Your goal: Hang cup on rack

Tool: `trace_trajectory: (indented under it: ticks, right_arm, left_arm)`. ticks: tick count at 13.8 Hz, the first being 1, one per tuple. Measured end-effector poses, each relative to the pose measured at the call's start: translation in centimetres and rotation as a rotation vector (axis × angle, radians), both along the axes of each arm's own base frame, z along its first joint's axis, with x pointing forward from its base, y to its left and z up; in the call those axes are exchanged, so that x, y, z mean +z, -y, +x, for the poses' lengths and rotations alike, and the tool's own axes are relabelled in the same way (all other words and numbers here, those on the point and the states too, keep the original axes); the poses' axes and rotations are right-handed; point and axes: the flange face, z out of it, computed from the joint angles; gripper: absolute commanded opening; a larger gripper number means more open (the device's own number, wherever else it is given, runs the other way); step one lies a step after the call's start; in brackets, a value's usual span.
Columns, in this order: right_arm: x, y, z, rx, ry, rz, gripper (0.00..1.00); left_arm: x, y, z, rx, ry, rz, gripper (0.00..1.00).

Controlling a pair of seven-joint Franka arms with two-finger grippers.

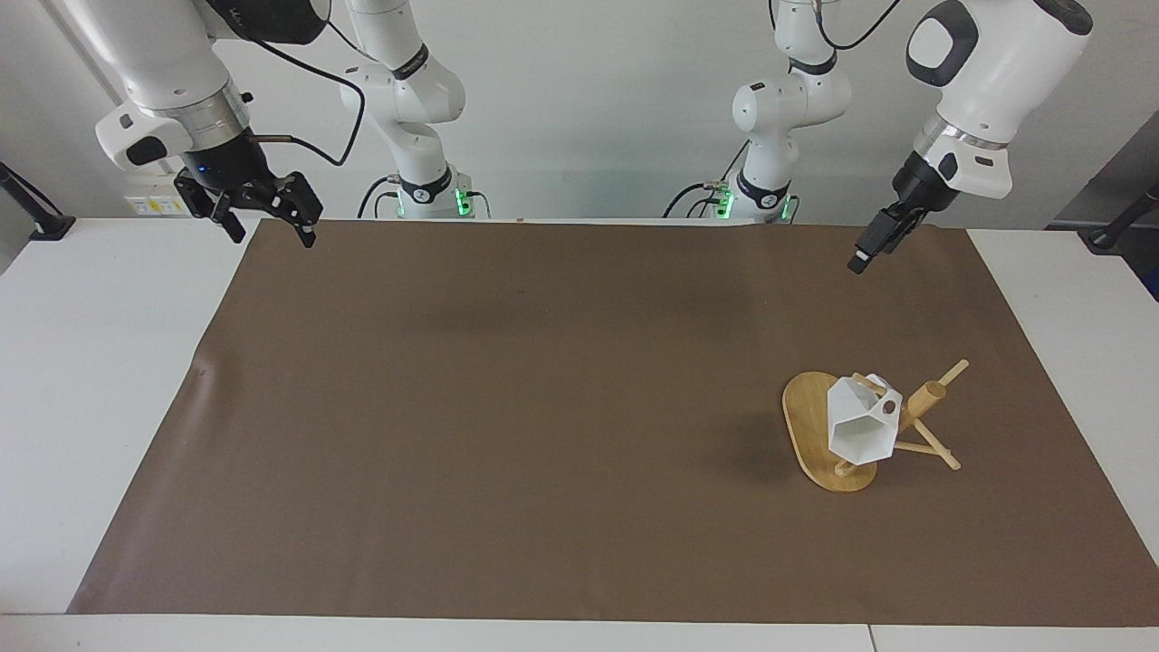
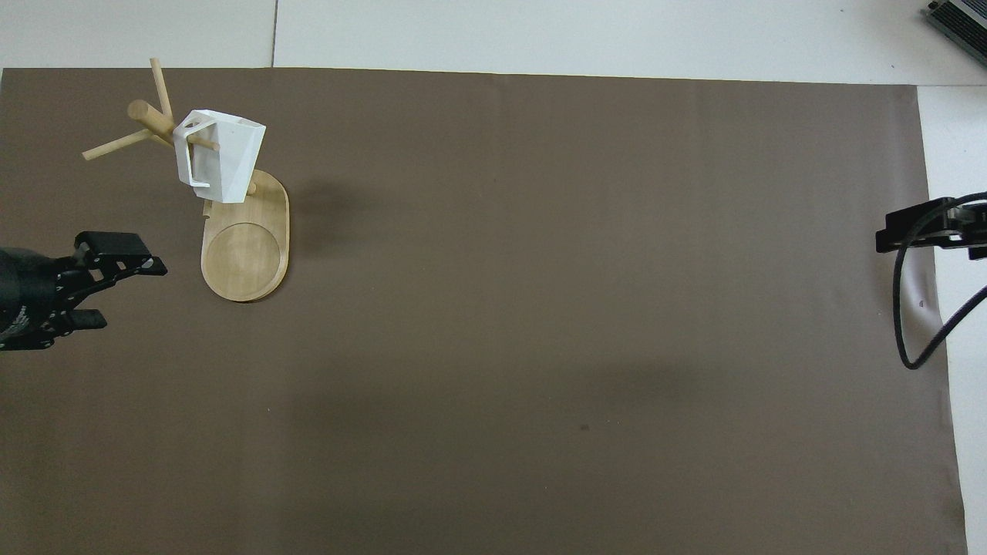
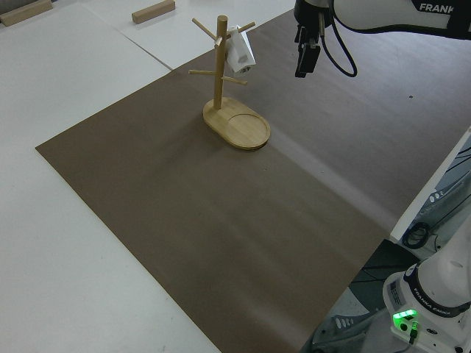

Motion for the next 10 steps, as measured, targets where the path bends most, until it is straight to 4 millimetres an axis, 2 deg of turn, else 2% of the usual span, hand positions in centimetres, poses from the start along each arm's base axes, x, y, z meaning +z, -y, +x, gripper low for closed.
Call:
trace_trajectory:
  ticks: [4,8,10]
  right_arm:
    - [0.0,-0.1,0.0,0.002,0.0,0.002,1.0]
    - [0.0,-0.1,0.0,0.002,0.0,0.002,1.0]
    - [0.0,-0.1,0.0,0.002,0.001,0.002,1.0]
  left_arm:
    - [3.3,-0.4,0.1,-0.173,-0.01,0.125,1.0]
    - [4.8,2.2,1.3,-0.361,0.0,0.236,1.0]
    - [5.5,2.4,1.8,-0.456,-0.004,0.247,1.0]
